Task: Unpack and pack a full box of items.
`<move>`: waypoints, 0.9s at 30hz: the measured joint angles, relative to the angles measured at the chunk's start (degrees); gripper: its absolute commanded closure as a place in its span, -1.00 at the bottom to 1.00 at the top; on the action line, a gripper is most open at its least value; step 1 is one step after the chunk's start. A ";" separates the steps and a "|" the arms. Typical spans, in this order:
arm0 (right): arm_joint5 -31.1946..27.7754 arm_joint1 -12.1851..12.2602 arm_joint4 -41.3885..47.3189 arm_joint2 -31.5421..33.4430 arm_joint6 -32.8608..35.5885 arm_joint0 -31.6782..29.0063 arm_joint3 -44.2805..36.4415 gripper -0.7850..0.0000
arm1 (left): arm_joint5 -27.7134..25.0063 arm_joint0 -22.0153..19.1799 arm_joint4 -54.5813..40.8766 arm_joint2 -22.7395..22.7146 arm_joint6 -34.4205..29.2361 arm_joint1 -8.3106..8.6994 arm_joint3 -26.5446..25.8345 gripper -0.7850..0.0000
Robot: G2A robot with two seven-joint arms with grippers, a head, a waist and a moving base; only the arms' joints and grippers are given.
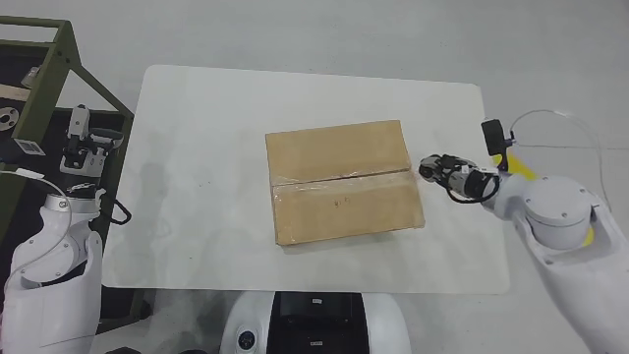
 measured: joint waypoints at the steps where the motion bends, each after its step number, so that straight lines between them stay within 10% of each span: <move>1: -0.16 -0.02 -0.16 0.08 -0.27 0.05 -0.43 1.00 | 0.00 0.00 0.00 0.00 0.00 0.00 0.00 -1.00; 27: -1.90 -6.82 0.52 -28.82 1.40 23.12 1.70 1.00 | 0.00 0.00 0.00 0.00 0.00 0.00 0.00 -1.00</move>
